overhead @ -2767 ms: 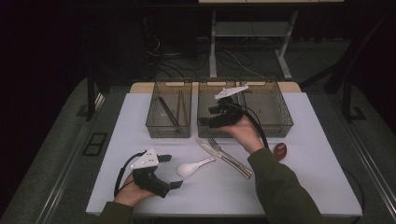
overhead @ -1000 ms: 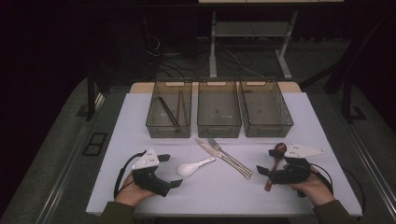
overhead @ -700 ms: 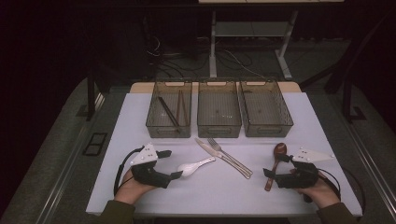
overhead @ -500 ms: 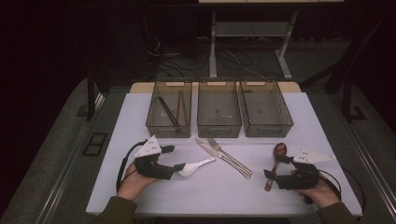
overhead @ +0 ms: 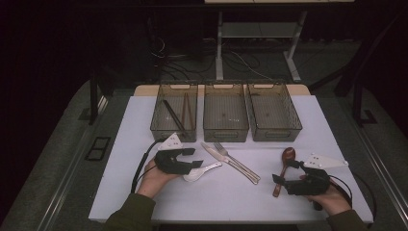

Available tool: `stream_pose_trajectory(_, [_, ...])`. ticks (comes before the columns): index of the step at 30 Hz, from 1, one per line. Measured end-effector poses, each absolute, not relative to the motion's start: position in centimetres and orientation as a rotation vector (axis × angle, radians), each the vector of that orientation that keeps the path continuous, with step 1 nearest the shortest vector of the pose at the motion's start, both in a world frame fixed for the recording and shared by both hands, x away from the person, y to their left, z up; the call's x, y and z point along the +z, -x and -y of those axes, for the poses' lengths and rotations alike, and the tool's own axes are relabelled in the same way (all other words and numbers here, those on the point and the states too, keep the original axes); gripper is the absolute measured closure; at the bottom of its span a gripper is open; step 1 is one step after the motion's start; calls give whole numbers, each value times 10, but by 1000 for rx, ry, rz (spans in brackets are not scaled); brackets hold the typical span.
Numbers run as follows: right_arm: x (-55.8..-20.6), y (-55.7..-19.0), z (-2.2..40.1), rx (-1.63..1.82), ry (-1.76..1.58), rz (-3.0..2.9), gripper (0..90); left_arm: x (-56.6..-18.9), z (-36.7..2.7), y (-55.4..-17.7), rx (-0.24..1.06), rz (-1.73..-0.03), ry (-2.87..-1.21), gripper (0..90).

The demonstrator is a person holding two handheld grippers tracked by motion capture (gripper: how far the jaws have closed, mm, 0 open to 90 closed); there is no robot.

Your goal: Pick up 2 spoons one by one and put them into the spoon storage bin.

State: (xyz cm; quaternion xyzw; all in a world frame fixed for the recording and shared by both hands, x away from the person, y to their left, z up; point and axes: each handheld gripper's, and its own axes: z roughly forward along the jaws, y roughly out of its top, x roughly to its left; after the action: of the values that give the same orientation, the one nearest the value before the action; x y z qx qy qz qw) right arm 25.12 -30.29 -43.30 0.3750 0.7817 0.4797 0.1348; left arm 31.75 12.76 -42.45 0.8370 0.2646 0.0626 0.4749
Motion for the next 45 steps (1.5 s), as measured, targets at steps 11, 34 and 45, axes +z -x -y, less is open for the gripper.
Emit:
stream_pose_trajectory(11, [-435,-251,299,1351,-1053,-2300,184,-431,-128,-313,159,-678,-2120,499])
stream_pose_trajectory(34, [-435,-251,298,1341,-1055,-2303,184,-445,-122,-310,61,-647,-2253,483])
stream_pose_trajectory(45, [-435,-251,298,1338,-1057,-2298,184,-441,-127,-309,52,-652,-2233,473])
